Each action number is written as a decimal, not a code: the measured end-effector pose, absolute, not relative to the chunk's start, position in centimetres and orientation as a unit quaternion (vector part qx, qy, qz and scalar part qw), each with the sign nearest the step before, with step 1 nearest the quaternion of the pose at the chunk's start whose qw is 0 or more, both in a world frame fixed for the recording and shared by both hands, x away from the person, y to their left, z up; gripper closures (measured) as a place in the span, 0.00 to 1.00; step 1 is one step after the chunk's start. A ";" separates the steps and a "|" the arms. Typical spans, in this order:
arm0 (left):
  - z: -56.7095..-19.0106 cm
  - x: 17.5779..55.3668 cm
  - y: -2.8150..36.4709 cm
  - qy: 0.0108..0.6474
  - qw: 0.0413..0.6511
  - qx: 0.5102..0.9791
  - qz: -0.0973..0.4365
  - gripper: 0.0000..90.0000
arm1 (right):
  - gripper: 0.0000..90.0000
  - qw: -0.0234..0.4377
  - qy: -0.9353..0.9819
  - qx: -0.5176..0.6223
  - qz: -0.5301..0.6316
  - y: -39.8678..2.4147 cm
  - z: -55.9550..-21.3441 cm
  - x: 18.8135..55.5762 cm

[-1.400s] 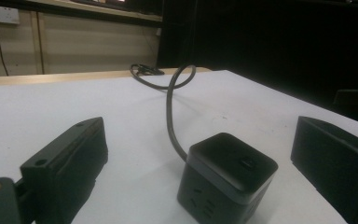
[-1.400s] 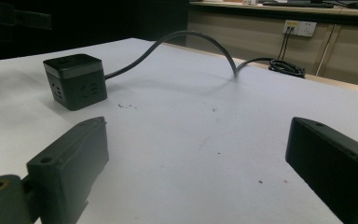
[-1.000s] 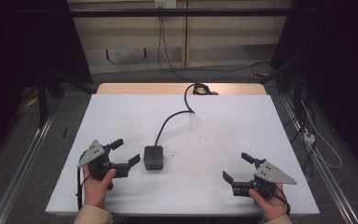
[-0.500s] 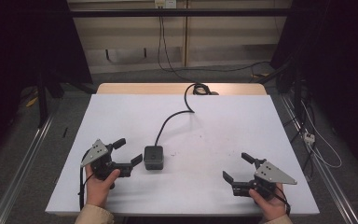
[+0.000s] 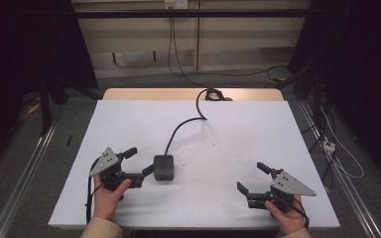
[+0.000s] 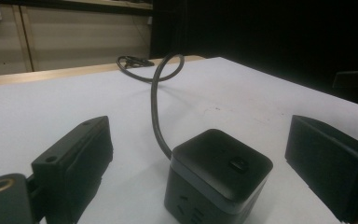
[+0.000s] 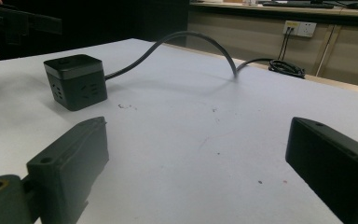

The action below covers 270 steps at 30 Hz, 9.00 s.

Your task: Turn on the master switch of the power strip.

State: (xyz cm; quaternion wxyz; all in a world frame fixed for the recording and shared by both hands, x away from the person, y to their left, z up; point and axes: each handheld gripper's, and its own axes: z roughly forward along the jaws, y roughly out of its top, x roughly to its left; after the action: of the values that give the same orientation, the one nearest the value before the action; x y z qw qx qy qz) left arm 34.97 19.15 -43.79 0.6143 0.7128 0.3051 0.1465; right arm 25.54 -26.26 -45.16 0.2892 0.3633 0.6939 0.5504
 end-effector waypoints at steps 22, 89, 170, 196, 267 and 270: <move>-43.7 35.1 18.6 0.300 0.606 0.724 0.134 0.22 | 0.06 0.289 0.694 0.364 0.550 -26.3 -45.2 25.5; -43.0 35.5 17.7 0.303 0.580 0.748 0.112 0.73 | 0.06 0.291 0.693 0.364 0.550 -26.3 -45.1 25.5; -43.4 35.8 15.9 0.285 0.554 0.779 0.069 1.00 | 0.06 0.290 0.693 0.365 0.550 -26.4 -45.1 25.5; -43.5 35.8 15.8 0.287 0.546 0.784 0.069 1.00 | 0.06 0.290 0.693 0.365 0.550 -26.4 -45.1 25.5; -43.5 35.7 15.5 0.294 0.536 0.788 0.076 1.00 | 0.06 0.290 0.692 0.366 0.550 -26.4 -45.1 25.4; -43.5 35.6 15.5 0.294 0.534 0.789 0.076 1.00 | 0.06 0.290 0.692 0.366 0.550 -26.4 -45.1 25.4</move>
State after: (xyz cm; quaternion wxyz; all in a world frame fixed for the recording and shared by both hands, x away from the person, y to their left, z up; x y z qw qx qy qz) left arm 35.64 15.50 -43.52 0.5338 0.7893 0.2938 0.0761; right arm 25.39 -26.39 -45.12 0.2903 0.3661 0.6922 0.5501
